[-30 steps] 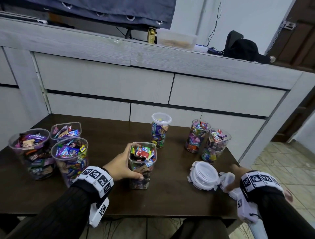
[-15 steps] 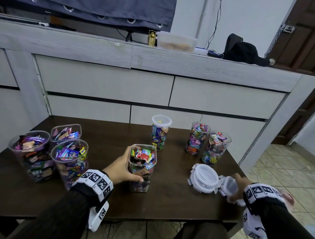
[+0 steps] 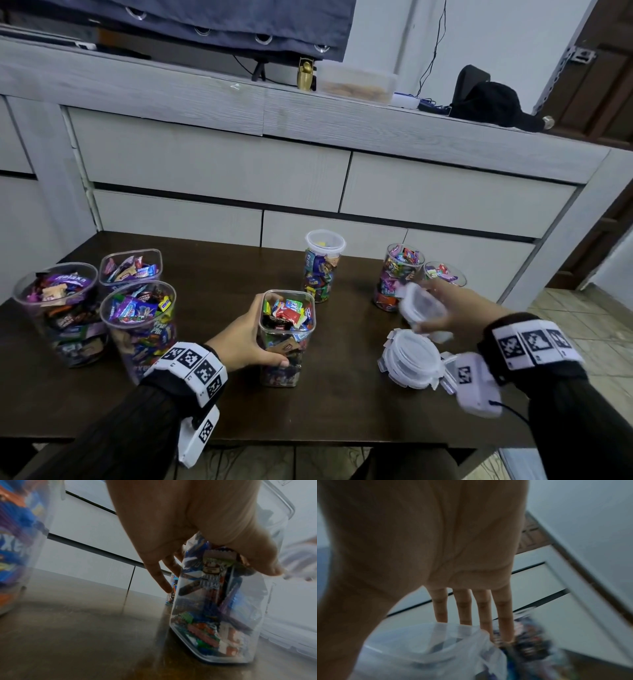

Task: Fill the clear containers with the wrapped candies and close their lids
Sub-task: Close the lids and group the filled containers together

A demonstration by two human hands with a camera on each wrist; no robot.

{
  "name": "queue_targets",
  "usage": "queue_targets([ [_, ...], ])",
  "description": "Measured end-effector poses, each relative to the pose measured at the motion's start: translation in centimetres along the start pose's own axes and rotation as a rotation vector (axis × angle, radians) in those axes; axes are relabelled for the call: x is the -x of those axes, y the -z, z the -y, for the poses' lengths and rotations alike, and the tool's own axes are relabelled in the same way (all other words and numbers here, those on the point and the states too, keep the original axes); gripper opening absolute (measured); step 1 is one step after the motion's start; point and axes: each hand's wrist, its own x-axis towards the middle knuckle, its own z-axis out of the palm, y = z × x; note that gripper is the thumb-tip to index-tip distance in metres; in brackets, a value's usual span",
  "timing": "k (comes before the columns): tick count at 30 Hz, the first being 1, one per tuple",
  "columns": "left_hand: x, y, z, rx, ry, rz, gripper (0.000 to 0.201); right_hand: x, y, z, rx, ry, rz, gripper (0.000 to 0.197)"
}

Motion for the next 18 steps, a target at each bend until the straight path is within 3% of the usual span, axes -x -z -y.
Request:
queue_targets([
  [3, -0.1, 0.1, 0.0, -0.003, 0.001, 0.001, 0.102, 0.1, -0.1, 6.7, -0.101, 0.282, 0.001, 0.087],
  [6, 0.1, 0.1, -0.1, -0.004, -0.013, -0.001, 0.104, -0.7, -1.6, 12.3, -0.037, 0.457, 0.018, 0.093],
  [10, 0.2, 0.0, -0.2, -0.015, -0.046, -0.005, 0.112, -2.1, -3.9, 16.6, 0.082, 0.476, 0.117, 0.095],
  [14, 0.1, -0.2, 0.1, -0.063, -0.066, -0.039, 0.091, -2.4, -4.8, 17.9, 0.149, 0.466, 0.202, 0.087],
  [18, -0.1, -0.3, 0.3, -0.083, -0.064, -0.038, 0.087, -1.9, -5.9, 17.7, 0.180, 0.452, 0.238, 0.079],
])
